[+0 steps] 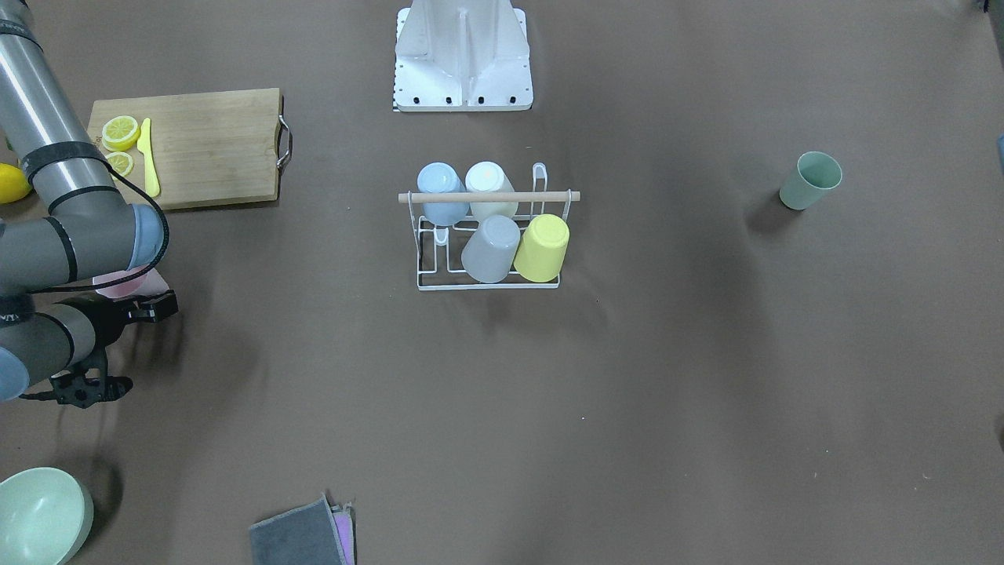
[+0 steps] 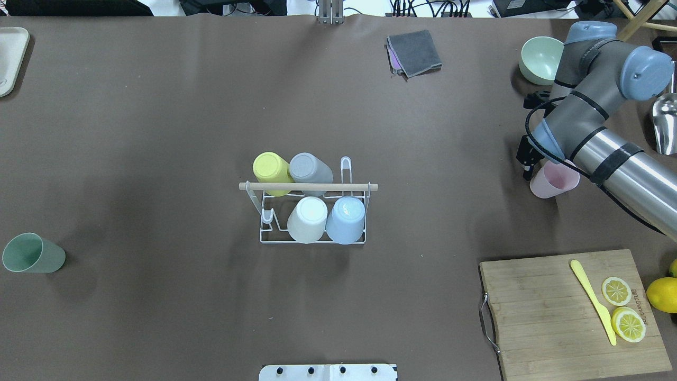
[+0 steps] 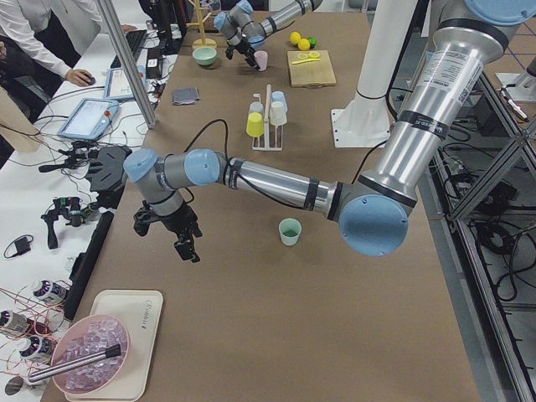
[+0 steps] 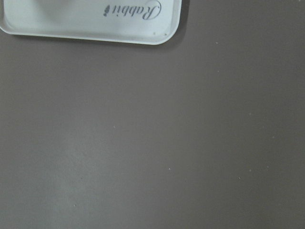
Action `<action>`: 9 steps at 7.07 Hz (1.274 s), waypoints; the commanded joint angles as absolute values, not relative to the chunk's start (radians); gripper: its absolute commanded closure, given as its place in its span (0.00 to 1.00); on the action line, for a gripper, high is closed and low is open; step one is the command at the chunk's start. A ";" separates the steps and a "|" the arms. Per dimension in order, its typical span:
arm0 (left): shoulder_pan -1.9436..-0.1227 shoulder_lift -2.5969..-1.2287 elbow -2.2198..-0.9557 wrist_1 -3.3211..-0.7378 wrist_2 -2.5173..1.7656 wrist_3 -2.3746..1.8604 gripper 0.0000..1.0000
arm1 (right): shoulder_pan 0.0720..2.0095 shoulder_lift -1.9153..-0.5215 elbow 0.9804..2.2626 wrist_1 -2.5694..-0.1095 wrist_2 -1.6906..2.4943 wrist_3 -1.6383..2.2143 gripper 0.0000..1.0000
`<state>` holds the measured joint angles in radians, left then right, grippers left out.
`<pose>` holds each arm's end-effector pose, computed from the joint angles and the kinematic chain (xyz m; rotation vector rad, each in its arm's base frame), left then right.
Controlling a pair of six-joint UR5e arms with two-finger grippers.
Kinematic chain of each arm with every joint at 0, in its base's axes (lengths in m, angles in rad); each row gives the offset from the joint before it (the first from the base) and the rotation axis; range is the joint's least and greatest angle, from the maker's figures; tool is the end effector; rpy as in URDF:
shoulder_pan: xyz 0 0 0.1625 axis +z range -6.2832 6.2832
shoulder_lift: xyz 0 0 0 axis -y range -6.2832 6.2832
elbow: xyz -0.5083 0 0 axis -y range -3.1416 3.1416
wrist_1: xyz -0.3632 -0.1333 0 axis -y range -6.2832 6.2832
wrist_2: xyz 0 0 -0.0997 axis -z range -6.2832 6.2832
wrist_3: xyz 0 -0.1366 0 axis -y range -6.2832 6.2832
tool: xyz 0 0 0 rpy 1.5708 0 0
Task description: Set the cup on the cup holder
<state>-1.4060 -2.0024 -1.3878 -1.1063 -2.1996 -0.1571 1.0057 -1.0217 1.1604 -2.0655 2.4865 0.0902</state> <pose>0.0525 -0.6384 0.6641 -0.3064 0.5848 -0.0605 -0.3481 -0.5956 0.6586 -0.6059 -0.7528 -0.2746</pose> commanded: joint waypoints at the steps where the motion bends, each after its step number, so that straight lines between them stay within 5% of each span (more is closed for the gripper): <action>1: -1.396 -2.016 -1.391 -1.072 -2.274 -0.166 0.02 | 1.002 -1.022 1.161 -2.095 2.494 0.089 0.21; 2: -1.379 -2.019 -1.391 -1.057 -2.278 -0.167 0.02 | 1.002 -1.022 1.161 -2.108 2.496 0.089 0.27; 4: -1.266 -2.020 -1.393 -1.028 -2.278 -0.157 0.02 | 0.999 -1.022 1.163 -2.108 2.496 0.089 0.67; 9: -1.212 -2.020 -1.428 -0.870 -2.287 0.082 0.02 | 1.025 -1.025 1.198 -2.094 2.496 0.020 0.82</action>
